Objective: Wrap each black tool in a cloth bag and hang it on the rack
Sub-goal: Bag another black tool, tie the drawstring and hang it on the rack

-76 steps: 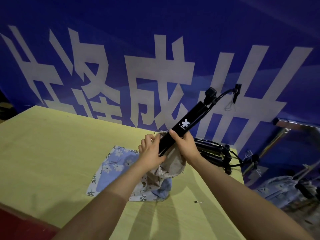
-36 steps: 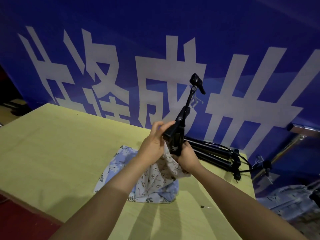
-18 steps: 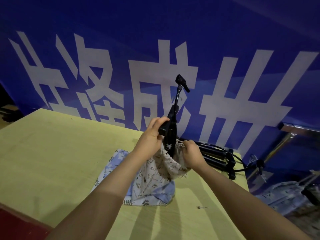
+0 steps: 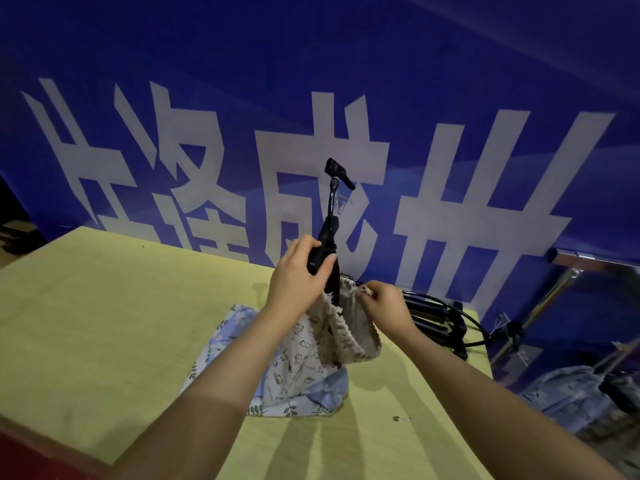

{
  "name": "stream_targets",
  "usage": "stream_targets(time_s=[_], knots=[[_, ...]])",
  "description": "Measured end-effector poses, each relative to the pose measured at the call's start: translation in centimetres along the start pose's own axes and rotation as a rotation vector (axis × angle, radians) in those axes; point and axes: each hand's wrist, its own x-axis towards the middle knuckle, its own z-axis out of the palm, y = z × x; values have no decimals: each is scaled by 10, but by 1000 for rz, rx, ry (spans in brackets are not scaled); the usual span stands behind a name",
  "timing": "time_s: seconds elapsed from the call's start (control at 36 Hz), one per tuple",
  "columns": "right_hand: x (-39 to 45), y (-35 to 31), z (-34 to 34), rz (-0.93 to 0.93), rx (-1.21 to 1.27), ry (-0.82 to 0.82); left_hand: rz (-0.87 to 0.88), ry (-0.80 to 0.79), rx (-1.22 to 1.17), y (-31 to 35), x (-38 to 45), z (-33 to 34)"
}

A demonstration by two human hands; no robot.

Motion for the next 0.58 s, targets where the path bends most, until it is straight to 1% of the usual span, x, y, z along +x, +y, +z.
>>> stream_targets(time_s=[0.08, 0.19, 0.25, 0.33, 0.42, 0.53, 0.58], knots=[[3, 0, -3, 16, 49, 53, 34, 35, 79, 0, 3, 1], [6, -9, -16, -1, 69, 124, 42, 19, 73, 3, 2, 5], [8, -14, -23, -37, 96, 150, 38, 1, 26, 5, 0, 8], [8, -17, -28, -31, 198, 129, 31, -14, -52, 8, 0, 10], [5, -18, -28, 12, 304, 125, 59, -40, -26, 12, 1, 9], [1, -19, -26, 36, 317, 126, 92, -51, 14, 18, 4, 7], [1, -22, -30, 66, 371, 101, 108, -61, 33, 22, 5, 7]])
